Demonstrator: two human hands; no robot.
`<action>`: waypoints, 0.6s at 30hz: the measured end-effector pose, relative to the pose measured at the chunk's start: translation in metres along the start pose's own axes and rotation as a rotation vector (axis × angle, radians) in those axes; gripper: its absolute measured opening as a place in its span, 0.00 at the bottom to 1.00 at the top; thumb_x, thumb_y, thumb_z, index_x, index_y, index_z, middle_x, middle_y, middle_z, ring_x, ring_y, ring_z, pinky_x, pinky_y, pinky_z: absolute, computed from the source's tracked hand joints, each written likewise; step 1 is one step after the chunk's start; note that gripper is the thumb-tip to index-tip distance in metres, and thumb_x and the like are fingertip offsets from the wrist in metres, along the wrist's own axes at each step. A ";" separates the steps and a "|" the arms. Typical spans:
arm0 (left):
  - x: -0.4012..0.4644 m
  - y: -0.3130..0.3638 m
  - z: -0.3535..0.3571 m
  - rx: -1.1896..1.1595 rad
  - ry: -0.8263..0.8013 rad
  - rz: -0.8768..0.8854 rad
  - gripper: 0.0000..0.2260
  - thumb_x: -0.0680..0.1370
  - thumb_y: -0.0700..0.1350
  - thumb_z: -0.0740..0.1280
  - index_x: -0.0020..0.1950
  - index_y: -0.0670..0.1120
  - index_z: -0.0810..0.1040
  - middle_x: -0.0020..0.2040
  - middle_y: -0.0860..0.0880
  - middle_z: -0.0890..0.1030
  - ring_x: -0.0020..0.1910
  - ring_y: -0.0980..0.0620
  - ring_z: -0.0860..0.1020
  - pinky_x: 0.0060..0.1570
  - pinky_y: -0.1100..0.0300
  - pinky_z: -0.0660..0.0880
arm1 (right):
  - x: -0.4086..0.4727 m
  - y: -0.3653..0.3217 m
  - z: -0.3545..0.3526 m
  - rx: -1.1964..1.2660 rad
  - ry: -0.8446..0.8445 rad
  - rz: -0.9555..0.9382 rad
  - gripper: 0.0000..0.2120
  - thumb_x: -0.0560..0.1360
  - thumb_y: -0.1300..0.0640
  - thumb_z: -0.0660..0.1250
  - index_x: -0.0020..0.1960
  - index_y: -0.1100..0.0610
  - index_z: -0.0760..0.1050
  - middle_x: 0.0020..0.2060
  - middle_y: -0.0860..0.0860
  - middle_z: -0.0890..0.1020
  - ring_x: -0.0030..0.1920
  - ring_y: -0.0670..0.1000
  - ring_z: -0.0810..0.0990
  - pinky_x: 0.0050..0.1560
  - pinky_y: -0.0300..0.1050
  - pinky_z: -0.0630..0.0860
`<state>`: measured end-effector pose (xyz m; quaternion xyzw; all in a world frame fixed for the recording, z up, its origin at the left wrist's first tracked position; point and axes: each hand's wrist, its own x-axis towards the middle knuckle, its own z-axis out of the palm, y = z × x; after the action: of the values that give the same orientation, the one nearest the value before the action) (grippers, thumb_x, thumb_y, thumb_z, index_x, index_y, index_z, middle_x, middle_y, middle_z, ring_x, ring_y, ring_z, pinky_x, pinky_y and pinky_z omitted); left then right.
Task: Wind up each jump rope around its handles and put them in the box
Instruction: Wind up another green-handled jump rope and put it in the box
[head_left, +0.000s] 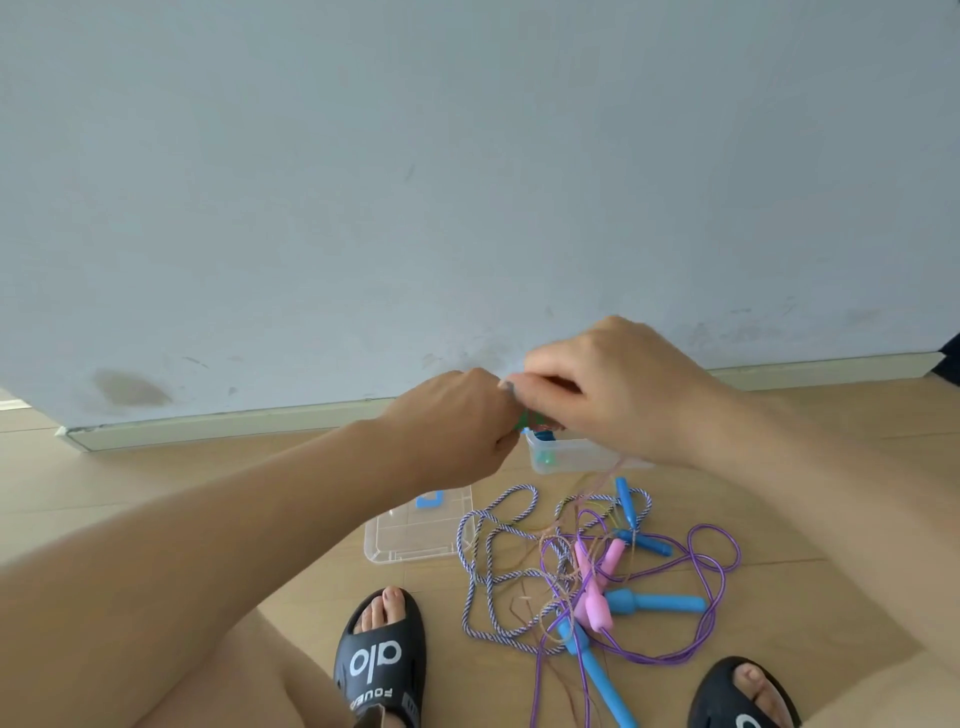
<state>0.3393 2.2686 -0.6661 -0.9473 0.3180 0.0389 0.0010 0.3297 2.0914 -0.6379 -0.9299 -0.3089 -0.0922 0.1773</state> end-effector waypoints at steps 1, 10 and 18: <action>0.000 0.001 -0.001 0.004 0.010 0.018 0.08 0.81 0.46 0.56 0.52 0.45 0.74 0.42 0.46 0.77 0.39 0.42 0.76 0.39 0.51 0.75 | 0.002 0.004 -0.003 0.031 0.001 0.018 0.25 0.80 0.45 0.60 0.29 0.52 0.57 0.20 0.49 0.62 0.25 0.49 0.62 0.29 0.45 0.56; -0.005 0.012 -0.011 -0.233 0.091 0.157 0.08 0.79 0.45 0.63 0.44 0.42 0.74 0.33 0.52 0.70 0.31 0.50 0.69 0.33 0.56 0.65 | 0.008 0.026 0.001 0.471 -0.074 0.247 0.28 0.79 0.44 0.65 0.30 0.55 0.56 0.26 0.49 0.57 0.28 0.47 0.56 0.30 0.42 0.53; -0.016 0.008 -0.022 -0.453 0.135 0.243 0.04 0.80 0.43 0.64 0.50 0.43 0.74 0.38 0.54 0.73 0.35 0.55 0.68 0.38 0.68 0.66 | -0.008 0.034 0.014 1.008 -0.339 0.490 0.22 0.78 0.44 0.68 0.33 0.56 0.68 0.29 0.57 0.65 0.26 0.49 0.58 0.24 0.37 0.55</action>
<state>0.3233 2.2719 -0.6427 -0.8787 0.4119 0.0459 -0.2369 0.3450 2.0677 -0.6624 -0.7768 -0.1146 0.2599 0.5620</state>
